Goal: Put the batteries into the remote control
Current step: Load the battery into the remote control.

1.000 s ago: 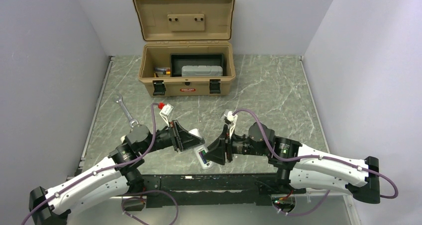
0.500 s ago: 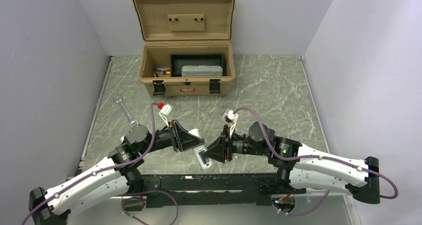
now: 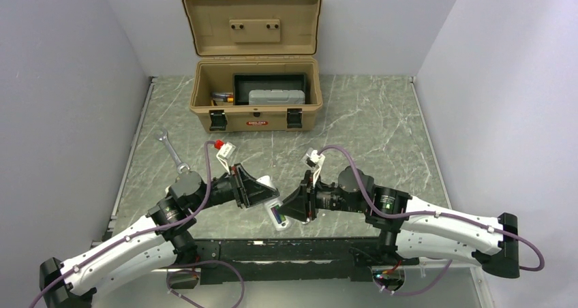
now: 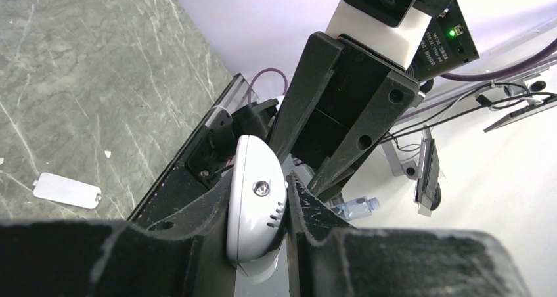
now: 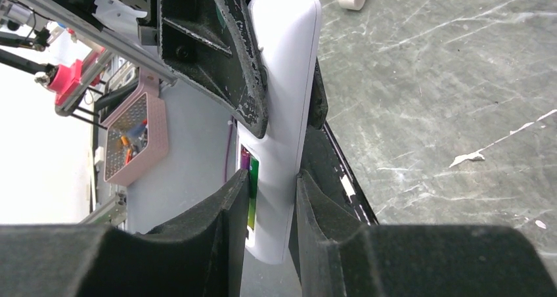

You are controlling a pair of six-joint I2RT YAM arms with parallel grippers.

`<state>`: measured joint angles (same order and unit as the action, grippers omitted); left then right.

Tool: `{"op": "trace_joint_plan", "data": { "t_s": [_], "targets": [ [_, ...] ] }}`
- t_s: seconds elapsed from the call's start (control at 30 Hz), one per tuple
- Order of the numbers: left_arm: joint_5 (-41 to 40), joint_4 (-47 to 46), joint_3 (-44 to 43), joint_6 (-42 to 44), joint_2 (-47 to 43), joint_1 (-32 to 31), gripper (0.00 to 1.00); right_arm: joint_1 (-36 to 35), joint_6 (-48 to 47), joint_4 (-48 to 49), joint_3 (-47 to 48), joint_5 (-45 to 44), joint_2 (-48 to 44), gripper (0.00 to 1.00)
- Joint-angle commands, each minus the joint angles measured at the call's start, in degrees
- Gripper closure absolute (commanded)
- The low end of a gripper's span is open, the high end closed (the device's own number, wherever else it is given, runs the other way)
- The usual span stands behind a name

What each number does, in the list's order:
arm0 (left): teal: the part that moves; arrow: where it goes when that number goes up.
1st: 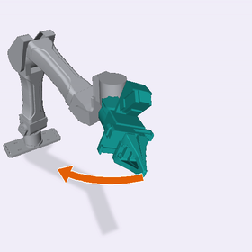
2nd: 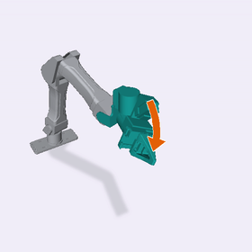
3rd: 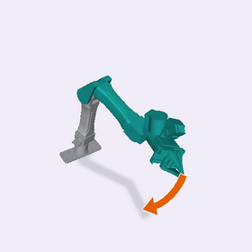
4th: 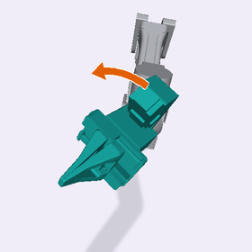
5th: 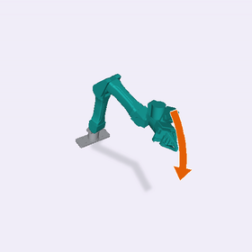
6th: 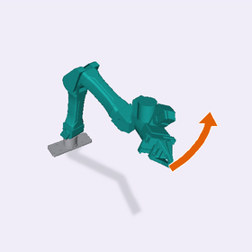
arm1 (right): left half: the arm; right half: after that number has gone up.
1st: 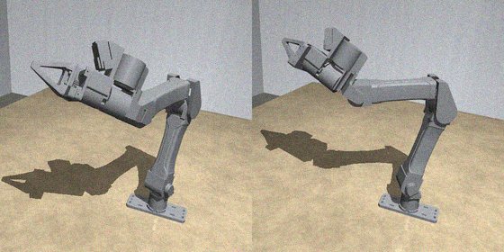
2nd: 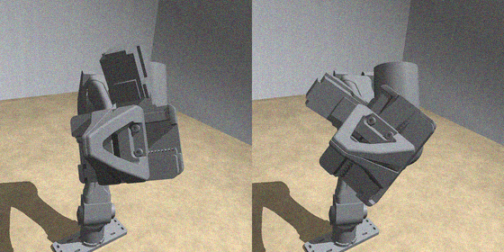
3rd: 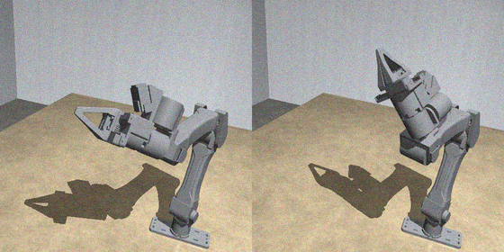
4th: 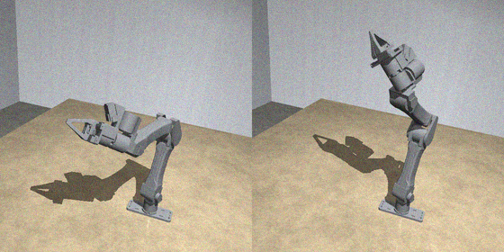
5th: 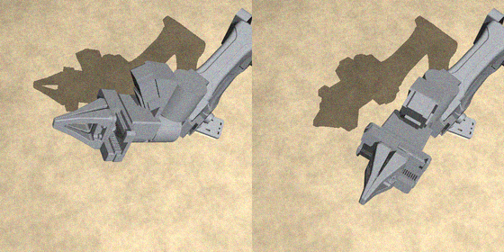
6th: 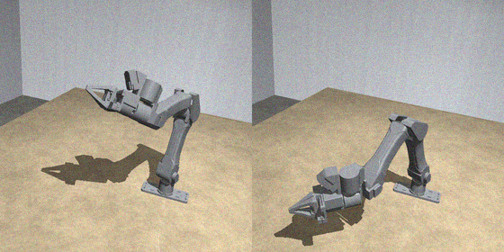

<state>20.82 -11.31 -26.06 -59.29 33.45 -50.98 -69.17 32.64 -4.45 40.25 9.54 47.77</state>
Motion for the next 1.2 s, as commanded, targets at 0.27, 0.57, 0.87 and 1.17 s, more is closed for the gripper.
{"op": "trace_joint_plan", "data": {
  "t_s": [0.27, 0.57, 0.87, 1.17],
  "targets": [
    [-2.6, -4.1, -1.8, -0.3, -1.2, 0.0, 1.0, -0.3, -1.9, -7.0, 4.6, -4.8, 3.4, 1.0],
    [-3.0, -4.2, -0.4, -0.2, -1.2, -0.1, 1.0, -0.4, -3.9, -3.4, 3.7, -2.2, 0.9, 0.78],
    [-2.3, -2.6, -0.2, 0.4, 0.5, 0.0, 1.0, -0.3, -7.2, -4.6, 3.9, -4.1, -4.0, 0.35],
    [-12.1, 14.9, -0.1, 0.0, 0.1, 0.0, 1.0, -0.3, -0.4, -18.7, 1.0, -23.6, -11.1, 0.33]
  ]
}}
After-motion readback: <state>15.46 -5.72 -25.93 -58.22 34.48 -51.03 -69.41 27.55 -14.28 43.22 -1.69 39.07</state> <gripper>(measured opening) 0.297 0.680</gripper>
